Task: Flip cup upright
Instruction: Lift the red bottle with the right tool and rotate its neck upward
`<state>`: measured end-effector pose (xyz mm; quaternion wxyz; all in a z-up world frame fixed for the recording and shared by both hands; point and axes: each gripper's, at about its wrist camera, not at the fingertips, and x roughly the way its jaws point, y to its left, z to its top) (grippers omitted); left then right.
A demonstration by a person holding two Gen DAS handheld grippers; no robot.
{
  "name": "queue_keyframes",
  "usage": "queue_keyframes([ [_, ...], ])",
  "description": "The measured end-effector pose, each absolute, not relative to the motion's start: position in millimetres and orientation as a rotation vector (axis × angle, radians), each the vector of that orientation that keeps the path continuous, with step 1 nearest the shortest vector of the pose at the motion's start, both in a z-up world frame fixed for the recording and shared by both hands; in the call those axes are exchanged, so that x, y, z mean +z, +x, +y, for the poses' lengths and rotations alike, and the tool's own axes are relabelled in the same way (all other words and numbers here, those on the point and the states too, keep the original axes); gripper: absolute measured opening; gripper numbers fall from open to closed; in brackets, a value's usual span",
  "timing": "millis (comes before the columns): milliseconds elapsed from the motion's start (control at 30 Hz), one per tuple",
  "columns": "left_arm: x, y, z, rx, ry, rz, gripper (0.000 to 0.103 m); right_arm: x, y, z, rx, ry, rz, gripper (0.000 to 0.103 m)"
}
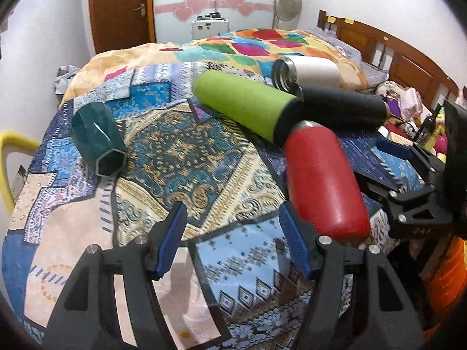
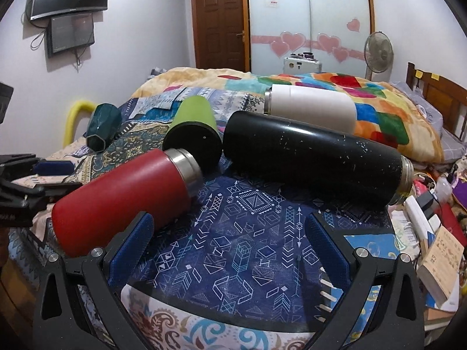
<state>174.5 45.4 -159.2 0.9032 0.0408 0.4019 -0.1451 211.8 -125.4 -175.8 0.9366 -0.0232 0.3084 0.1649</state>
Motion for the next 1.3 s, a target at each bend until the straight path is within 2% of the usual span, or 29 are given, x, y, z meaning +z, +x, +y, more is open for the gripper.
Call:
queue_keyframes([
  [300,-165,157,31,-0.348,0.101,0.822,0.065,-167,210,-127,0.325,-0.09,0.624,0.103],
  [533,-160,148,30,-0.321,0.092,0.781,0.065,-135,215,-120,0.41,-0.106,0.623,0.103],
  [767,-159,143,34,-0.296,0.069,0.742,0.065,-133,243,-81,0.505,-0.128,0.731,0.102],
  [867,-160,139,37,-0.293,0.065,0.732,0.066,-144,254,-67,0.54,-0.115,0.829,0.099],
  [967,-159,135,41,-0.283,0.078,0.712,0.066,-156,262,-52,0.555,-0.141,0.908,0.09],
  [1200,-158,130,60,-0.236,0.071,0.683,0.067,-170,271,-37,0.606,-0.116,1.051,0.086],
  [1267,-158,129,67,-0.228,0.057,0.682,0.067,-171,272,-33,0.611,-0.117,1.072,0.082],
  [1300,-158,129,71,-0.22,0.047,0.68,0.067,-171,272,-31,0.615,-0.12,1.074,0.076],
])
